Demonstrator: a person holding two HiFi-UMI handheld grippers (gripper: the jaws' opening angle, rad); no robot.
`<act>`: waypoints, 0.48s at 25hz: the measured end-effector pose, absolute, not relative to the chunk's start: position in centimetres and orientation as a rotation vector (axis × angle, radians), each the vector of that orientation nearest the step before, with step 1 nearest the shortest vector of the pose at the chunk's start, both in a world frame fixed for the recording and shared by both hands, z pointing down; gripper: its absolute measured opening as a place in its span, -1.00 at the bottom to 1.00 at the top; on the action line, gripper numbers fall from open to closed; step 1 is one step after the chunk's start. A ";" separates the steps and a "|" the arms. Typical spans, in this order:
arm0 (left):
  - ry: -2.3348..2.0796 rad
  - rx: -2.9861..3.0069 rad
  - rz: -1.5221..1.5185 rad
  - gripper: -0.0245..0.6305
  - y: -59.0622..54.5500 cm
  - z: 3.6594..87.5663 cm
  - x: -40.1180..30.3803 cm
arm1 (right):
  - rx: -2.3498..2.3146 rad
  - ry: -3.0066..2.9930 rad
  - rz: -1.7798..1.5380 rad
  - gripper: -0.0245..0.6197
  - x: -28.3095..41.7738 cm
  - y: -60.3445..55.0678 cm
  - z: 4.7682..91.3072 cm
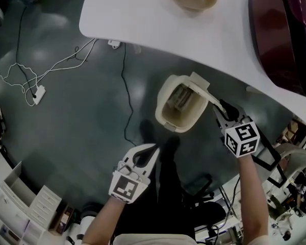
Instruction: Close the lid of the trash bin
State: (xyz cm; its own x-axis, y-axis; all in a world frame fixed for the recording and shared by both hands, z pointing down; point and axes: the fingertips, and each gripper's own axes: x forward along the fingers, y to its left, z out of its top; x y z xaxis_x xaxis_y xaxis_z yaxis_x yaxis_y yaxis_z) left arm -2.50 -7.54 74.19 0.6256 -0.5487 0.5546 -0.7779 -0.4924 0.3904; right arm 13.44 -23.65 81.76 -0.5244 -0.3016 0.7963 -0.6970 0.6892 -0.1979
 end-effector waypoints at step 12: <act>-1.044 2.203 0.472 -0.88 -6.2 76.1 -2.8 | 0.638 -2.143 0.626 -0.50 11.0 -16.9 83.3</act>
